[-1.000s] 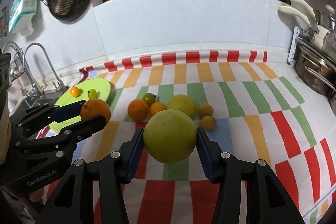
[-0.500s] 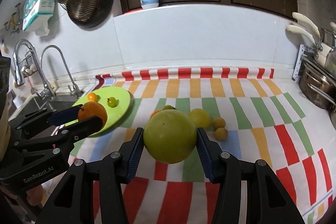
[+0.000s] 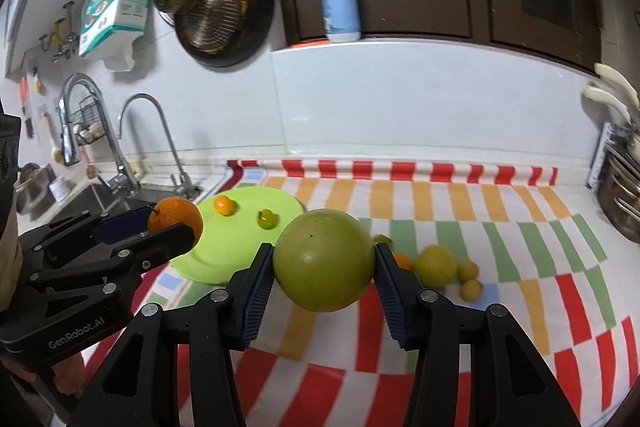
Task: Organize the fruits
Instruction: 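Carry the orange and pomelo over the lime-green plate with both grippers, then open both grippers to set the orange and pomelo on the plate, then move both grippers back toward the remaining fruits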
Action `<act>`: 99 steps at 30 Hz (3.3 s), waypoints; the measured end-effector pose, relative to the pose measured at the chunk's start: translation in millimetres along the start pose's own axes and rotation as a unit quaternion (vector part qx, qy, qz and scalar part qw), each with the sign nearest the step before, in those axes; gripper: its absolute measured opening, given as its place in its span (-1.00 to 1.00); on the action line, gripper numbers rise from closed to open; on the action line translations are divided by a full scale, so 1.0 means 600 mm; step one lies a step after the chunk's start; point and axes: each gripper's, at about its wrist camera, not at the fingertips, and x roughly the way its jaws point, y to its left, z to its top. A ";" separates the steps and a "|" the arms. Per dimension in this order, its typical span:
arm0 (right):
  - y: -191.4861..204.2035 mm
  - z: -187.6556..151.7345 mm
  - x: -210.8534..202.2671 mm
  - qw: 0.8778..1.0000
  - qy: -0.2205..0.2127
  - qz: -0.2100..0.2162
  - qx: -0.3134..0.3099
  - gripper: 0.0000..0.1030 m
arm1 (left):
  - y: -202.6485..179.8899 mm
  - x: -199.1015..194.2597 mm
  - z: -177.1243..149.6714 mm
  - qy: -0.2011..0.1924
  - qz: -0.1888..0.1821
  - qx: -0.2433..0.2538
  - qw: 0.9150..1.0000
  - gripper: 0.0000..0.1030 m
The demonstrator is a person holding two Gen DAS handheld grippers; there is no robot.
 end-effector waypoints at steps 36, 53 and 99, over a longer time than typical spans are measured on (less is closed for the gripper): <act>0.119 0.047 0.264 0.991 0.088 0.097 -0.034 -0.02 | 0.205 0.129 -0.025 0.059 0.097 -0.070 0.991 -0.21; 0.112 0.025 0.366 0.985 0.147 0.087 -0.030 0.00 | 0.232 0.239 -0.040 0.099 0.081 -0.056 0.990 -0.17; -0.013 0.011 0.008 0.999 -0.012 -0.036 0.009 0.24 | 0.011 0.003 -0.002 -0.028 0.058 -0.012 0.998 0.65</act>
